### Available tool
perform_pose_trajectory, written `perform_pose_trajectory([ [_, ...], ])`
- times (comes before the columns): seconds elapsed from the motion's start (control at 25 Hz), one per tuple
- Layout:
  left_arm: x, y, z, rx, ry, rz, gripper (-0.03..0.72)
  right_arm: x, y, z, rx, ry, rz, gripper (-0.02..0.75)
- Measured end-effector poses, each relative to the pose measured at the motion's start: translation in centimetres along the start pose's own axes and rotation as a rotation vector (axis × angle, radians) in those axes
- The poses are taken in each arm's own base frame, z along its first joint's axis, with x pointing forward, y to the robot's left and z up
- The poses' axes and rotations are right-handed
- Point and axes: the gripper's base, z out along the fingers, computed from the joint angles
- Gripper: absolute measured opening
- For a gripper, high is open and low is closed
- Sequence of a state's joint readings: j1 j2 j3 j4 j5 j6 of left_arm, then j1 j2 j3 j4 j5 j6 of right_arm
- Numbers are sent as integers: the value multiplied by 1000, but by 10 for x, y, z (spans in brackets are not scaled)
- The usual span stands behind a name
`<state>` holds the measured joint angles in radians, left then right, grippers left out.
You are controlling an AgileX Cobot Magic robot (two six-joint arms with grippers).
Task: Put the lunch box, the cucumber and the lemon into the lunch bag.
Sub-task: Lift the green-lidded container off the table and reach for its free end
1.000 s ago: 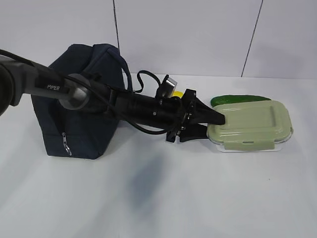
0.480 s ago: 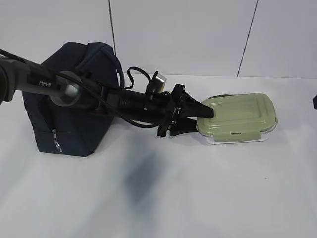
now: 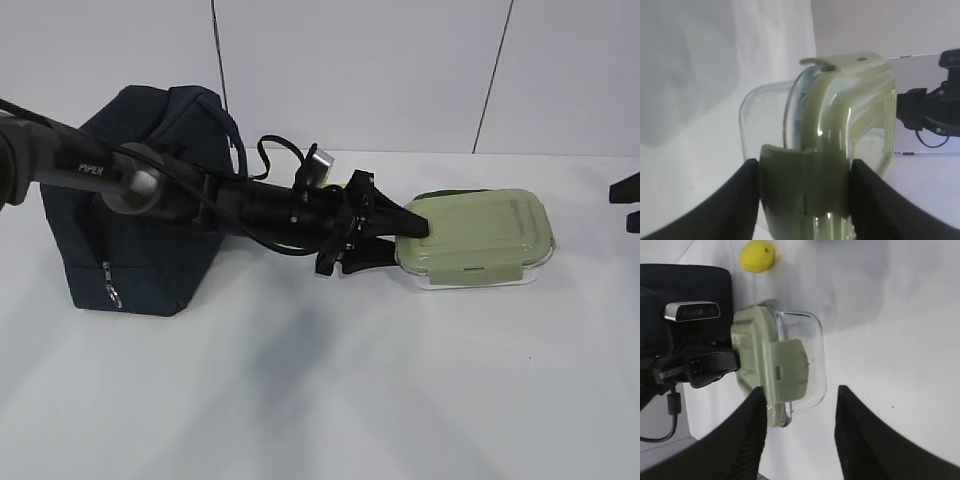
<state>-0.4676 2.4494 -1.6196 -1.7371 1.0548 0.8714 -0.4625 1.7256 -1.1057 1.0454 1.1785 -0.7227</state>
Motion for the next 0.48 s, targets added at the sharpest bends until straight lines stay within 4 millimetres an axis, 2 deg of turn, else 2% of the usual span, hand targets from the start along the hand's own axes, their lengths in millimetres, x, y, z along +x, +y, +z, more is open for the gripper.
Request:
perform_pose_trajectory([
  [0.32,-1,0,-1,0,-2,-1,379,-7,-36,31,-86,9,6,347],
  [0.48,-1,0,-1,0,-2,-1,379,-6,-45,38,-95,22,-13,347],
])
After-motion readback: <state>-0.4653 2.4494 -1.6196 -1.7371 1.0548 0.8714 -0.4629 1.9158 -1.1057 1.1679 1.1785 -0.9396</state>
